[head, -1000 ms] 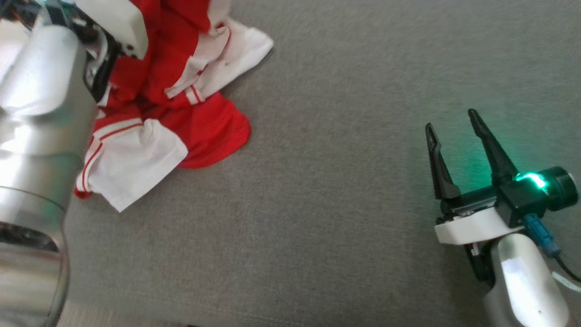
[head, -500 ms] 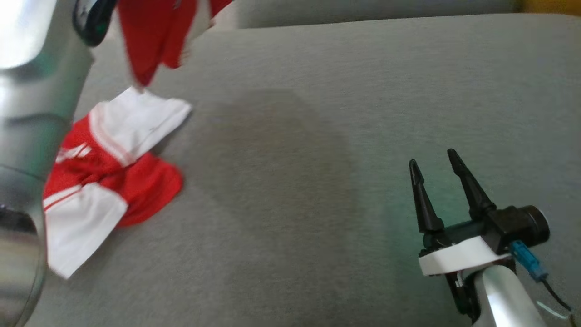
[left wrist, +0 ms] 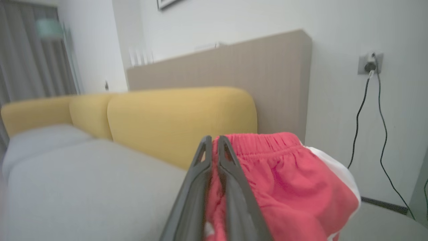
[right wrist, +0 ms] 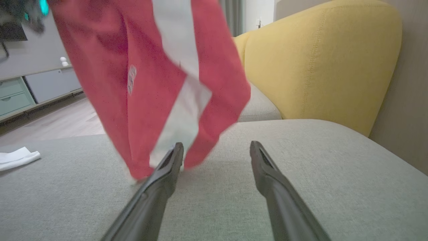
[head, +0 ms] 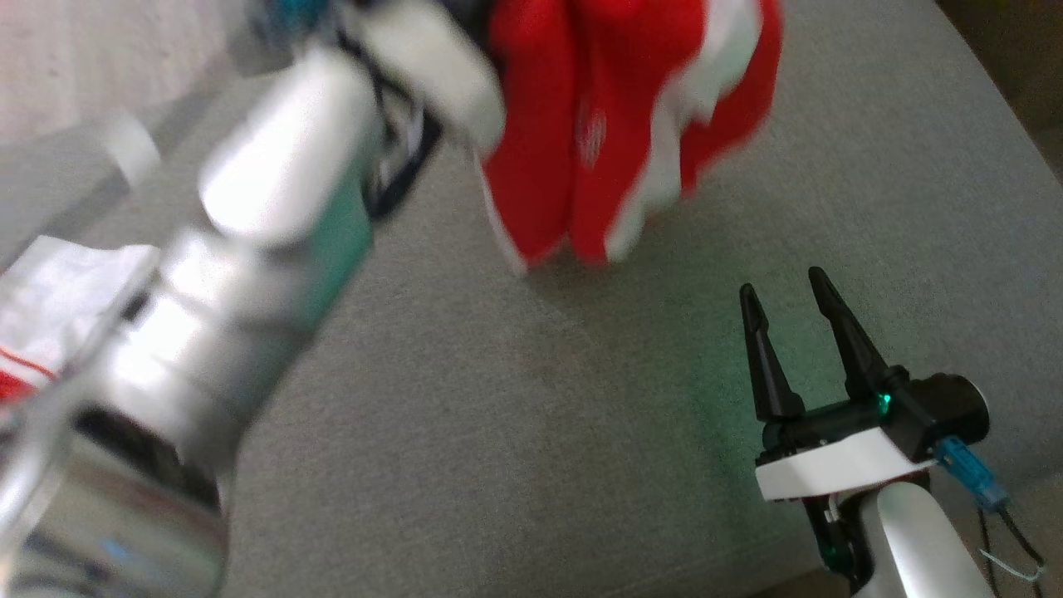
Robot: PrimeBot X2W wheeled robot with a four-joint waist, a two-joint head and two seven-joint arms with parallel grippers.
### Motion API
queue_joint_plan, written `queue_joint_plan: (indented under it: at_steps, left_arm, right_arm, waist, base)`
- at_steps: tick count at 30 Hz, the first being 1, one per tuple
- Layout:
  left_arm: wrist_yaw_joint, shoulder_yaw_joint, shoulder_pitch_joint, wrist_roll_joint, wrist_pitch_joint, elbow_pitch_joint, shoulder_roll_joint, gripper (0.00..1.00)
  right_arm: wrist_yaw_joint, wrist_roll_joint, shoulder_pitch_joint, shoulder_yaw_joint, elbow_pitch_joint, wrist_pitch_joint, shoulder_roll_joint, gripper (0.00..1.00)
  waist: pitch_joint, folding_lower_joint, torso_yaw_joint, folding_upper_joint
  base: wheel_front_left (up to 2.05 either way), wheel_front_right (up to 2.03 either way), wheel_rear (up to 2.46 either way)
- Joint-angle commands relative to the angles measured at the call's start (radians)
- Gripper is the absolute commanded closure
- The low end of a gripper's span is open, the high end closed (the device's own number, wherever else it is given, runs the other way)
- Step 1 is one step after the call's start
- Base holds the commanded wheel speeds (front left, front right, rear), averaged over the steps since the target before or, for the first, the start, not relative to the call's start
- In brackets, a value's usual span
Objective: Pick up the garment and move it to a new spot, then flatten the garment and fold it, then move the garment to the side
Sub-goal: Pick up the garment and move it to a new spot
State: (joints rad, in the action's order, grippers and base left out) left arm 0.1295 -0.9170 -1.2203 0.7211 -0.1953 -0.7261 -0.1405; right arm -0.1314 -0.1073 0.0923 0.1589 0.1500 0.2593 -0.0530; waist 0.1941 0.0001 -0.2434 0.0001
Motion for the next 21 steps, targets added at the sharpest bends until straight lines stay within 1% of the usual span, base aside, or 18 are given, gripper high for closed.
queue_joint_plan:
  at_steps: [1, 3, 6, 7, 9, 10, 11, 12, 14, 18, 21]
  left_arm:
    - [-0.012, 0.017, 0.026, -0.003, -0.019, -0.002, -0.025, 1.0]
    - [-0.036, 0.01, 0.122, -0.013, -0.05, -0.025, -0.018, 1.0]
    - [-0.065, 0.015, 0.273, -0.02, -0.064, -0.045, -0.011, 1.0]
    - [-0.066, 0.022, 0.319, -0.025, -0.065, -0.038, -0.01, 1.0]
    - [-0.091, 0.066, 0.404, -0.043, -0.066, 0.003, -0.012, 1.0]
    - [-0.098, 0.081, 0.447, -0.06, -0.066, 0.024, -0.012, 0.96]
    - [-0.108, 0.101, 0.488, -0.075, -0.066, 0.047, -0.011, 0.15]
    - [-0.119, 0.12, 0.526, -0.094, -0.066, 0.073, -0.01, 0.0]
    - [-0.14, 0.161, 0.6, -0.142, -0.066, 0.137, -0.008, 0.0]
    - [-0.201, 0.299, 0.763, -0.221, -0.066, 0.293, 0.011, 0.0]
    - [-0.206, 0.402, 0.874, -0.31, -0.066, 0.449, 0.031, 0.0]
  right_arm:
    - [0.001, -0.009, 0.031, 0.026, -0.037, 0.002, 0.003, 0.0]
    - [0.001, -0.017, 0.034, 0.029, -0.04, 0.002, 0.003, 0.0]
    - [0.001, -0.023, 0.032, 0.024, -0.041, 0.002, 0.003, 0.0]
    - [0.001, -0.023, 0.029, 0.02, -0.04, 0.002, 0.003, 0.0]
    - [0.001, -0.018, 0.021, 0.006, -0.039, 0.002, 0.003, 0.0]
    - [0.001, -0.014, 0.016, -0.002, -0.036, 0.002, 0.003, 0.0]
    - [0.001, -0.009, 0.011, -0.011, -0.034, 0.002, 0.003, 0.0]
    - [0.001, -0.004, 0.004, -0.018, -0.031, 0.002, 0.003, 0.0]
    - [0.001, 0.007, -0.01, -0.029, -0.024, 0.002, 0.003, 0.0]
    - [0.001, 0.024, -0.044, -0.047, -0.015, 0.002, 0.003, 0.0]
    - [0.001, 0.033, -0.069, -0.073, -0.015, 0.002, 0.003, 0.0]
  waist:
    - [0.036, -0.0001, -0.032, -0.0001]
    - [0.054, -0.0001, -0.042, -0.0001]
    - [0.067, -0.0001, -0.043, -0.0001]
    - [0.07, -0.0001, -0.039, -0.0001]
    - [0.068, -0.0001, -0.023, -0.0001]
    - [0.064, -0.0001, -0.012, -0.0001]
    - [0.058, -0.0001, 0.0, -0.0001]
    - [0.048, -0.0001, 0.013, -0.0001]
    - [0.023, -0.0001, 0.041, -0.0001]
    - [-0.039, -0.0001, 0.097, -0.0001]
    - [-0.081, -0.0001, 0.148, -0.0001]
  base:
    - [0.0, 0.0, 0.0]
    - [0.0, 0.0, 0.0]
    - [0.0, 0.0, 0.0]
    - [0.0, 0.0, 0.0]
    - [0.0, 0.0, 0.0]
    - [0.0, 0.0, 0.0]
    - [0.0, 0.0, 0.0]
    - [0.0, 0.0, 0.0]
    - [0.0, 0.0, 0.0]
    - [0.0, 0.0, 0.0]
    - [0.0, 0.0, 0.0]
